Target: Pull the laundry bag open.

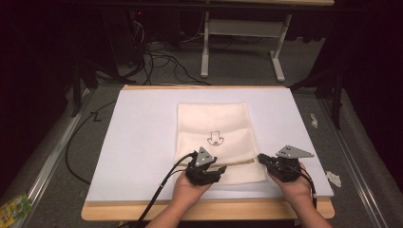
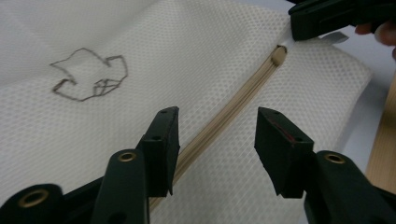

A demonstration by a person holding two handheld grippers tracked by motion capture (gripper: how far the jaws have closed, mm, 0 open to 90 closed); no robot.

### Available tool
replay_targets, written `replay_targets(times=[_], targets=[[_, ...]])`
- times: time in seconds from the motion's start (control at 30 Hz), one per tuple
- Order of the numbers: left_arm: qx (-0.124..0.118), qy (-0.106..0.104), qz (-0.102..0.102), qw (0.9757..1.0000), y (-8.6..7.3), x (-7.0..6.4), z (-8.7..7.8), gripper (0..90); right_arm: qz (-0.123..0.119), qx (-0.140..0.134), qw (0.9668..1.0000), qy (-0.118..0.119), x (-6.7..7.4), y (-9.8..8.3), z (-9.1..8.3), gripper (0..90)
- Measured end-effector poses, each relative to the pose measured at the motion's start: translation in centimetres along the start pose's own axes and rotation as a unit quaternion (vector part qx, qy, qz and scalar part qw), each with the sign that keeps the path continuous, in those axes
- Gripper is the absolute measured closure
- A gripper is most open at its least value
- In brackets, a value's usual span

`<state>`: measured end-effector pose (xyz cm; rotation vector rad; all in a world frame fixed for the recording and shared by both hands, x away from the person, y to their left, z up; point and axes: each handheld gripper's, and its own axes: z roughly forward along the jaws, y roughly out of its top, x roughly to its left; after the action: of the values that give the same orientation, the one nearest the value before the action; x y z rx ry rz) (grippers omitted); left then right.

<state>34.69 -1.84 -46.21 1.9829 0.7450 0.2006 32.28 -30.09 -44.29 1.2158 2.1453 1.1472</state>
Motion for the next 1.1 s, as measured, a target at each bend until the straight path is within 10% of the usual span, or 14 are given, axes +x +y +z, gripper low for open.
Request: replay_targets(times=[0.43, 0.77, 1.1], targets=[[0.007, 0.002, 0.022, 0.9997, 2.1, -3.1, 4.0, 88.0, -0.001, -0.005, 1.0, 0.001, 0.3, 0.2, -0.1, 85.8], [0.013, -0.014, 0.012, 0.9997, 3.1, -3.6, 5.9, 70.0, -0.005, -0.009, 0.9999, 0.006, 0.4, 0.3, -0.1, 85.8], [0.014, -0.012, 0.028, 0.9994, 3.2, -4.2, 6.2, 83.5, -0.009, -0.008, 0.9999, 0.006, 0.5, 0.3, 0.0, 85.8]])
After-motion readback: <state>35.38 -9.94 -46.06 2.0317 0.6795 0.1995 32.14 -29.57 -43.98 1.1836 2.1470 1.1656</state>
